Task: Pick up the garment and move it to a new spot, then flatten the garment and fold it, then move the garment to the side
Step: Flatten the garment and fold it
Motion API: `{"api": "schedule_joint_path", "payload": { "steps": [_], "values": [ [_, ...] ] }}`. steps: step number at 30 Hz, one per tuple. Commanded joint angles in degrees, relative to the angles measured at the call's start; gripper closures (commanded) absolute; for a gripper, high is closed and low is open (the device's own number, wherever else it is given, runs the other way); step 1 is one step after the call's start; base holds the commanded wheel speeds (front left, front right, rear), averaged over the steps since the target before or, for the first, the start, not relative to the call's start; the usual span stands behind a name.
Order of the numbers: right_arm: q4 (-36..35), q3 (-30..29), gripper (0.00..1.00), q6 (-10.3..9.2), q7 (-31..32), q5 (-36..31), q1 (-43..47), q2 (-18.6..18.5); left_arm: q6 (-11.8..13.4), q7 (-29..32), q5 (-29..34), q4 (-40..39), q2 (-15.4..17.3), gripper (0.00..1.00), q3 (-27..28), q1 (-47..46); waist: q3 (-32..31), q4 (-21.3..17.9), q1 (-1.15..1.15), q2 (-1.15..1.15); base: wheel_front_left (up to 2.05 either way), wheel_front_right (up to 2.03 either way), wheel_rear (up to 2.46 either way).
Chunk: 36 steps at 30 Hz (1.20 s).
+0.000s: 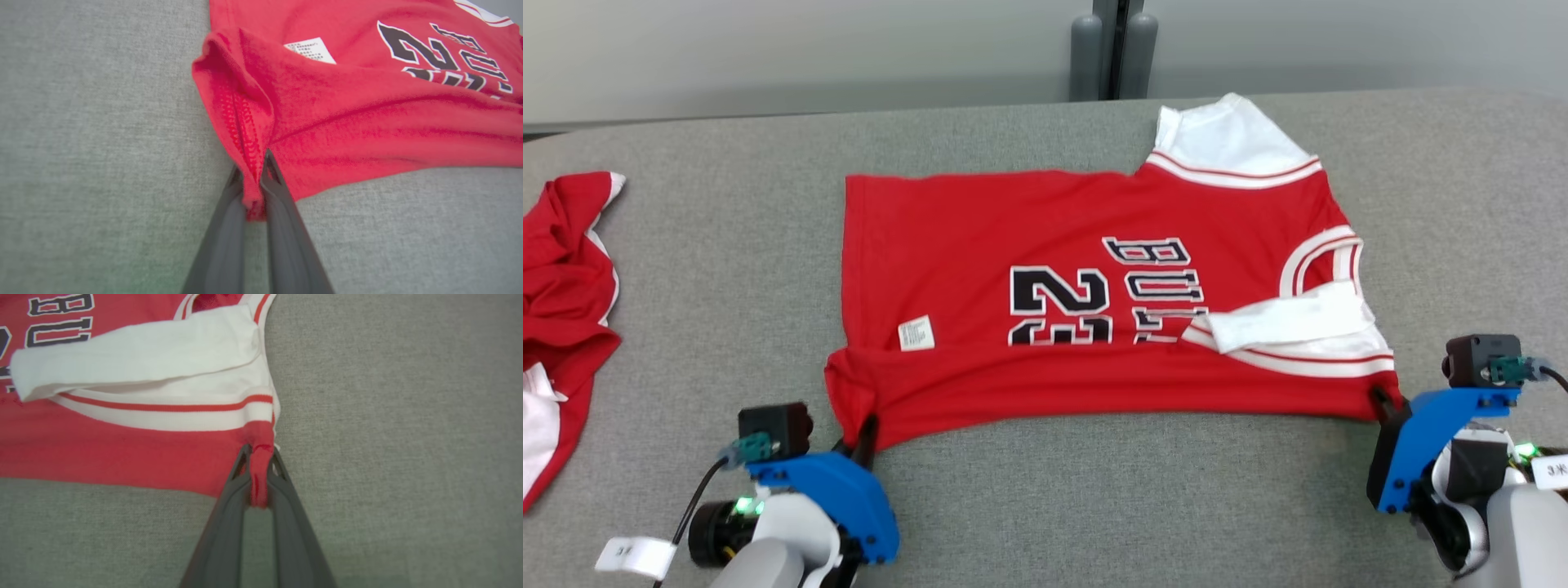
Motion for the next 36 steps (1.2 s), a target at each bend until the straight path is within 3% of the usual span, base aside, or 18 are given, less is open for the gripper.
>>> {"api": "schedule_joint_path", "payload": {
  "steps": [1, 7, 13, 18, 19, 20, 21, 22, 29, 36],
  "values": [
    [-2.32, 0.21, 1.00, -0.01, 0.98, 1.13, 2.44, -0.15, 0.54, 0.77, -0.74, -1.01, 1.75, 1.00, 0.54, 3.11, -1.39, -0.12, 0.00, 0.00, 0.00, 0.00, 0.00],
    [-10.11, 1.17, 1.00, -0.01, 4.27, 3.77, 8.80, -0.18, 2.53, 2.26, -2.36, -8.49, 4.65, 1.00, 1.69, 8.61, -3.40, -0.14, 0.00, 0.00, 0.00, 0.00, 0.00],
    [-18.09, 1.79, 1.00, -0.01, 8.16, 6.89, 16.17, -0.15, 7.23, 6.20, -2.55, -19.14, 7.87, 1.00, 1.52, 15.13, -4.38, 0.18, 0.00, 0.00, 0.00, 0.00, 0.00],
    [-21.67, 2.63, 1.00, 0.00, 10.40, 9.55, 20.86, -0.15, 9.43, 7.53, -2.89, -23.94, 9.63, 1.00, 2.14, 18.46, -4.67, 0.60, 0.00, 0.00, 0.00, 0.00, 0.00],
    [-22.06, 2.80, 0.89, 0.00, 10.56, 10.02, 21.32, -0.15, 9.72, 7.59, -2.83, -24.39, 9.82, 0.80, 2.13, 18.79, -4.68, 0.60, 0.00, 0.00, 0.00, 0.00, 0.00],
    [-22.28, 3.02, 0.18, 0.00, 10.62, 10.42, 21.77, -0.14, 9.90, 7.62, -2.85, -24.72, 9.91, 0.51, 2.23, 19.04, -4.66, 0.59, 0.00, 0.00, 0.00, 0.00, 0.00],
    [-22.22, 3.04, 0.00, 0.00, 10.77, 10.97, 22.20, -0.14, 10.22, 7.59, -3.41, -24.86, 9.64, 0.07, 2.52, 19.34, -4.66, 0.60, 0.00, 0.00, 0.00, 0.00, 0.00],
    [-22.22, 3.12, 0.00, 0.00, 10.67, 11.03, 22.37, -0.14, 10.07, 7.98, -3.77, -24.96, 9.47, 0.00, 2.36, 19.51, -4.65, 0.57, 0.00, 0.00, 0.00, 0.00, 0.00],
    [-23.15, 3.44, 0.00, 0.00, 10.30, 9.46, 19.35, -0.14, 11.09, 8.93, -3.96, -26.31, 9.85, 0.00, 2.87, 18.13, -4.41, 0.30, 0.00, 0.00, 0.00, 0.00, 0.00],
    [-25.19, 4.00, 0.00, 0.00, 13.74, 6.39, 10.64, -1.50, 10.42, 11.86, -2.77, -26.23, 11.45, 0.00, 4.04, 9.41, -3.51, 0.66, 0.00, 0.00, 0.00, 0.00, 0.00]
  ]
}}
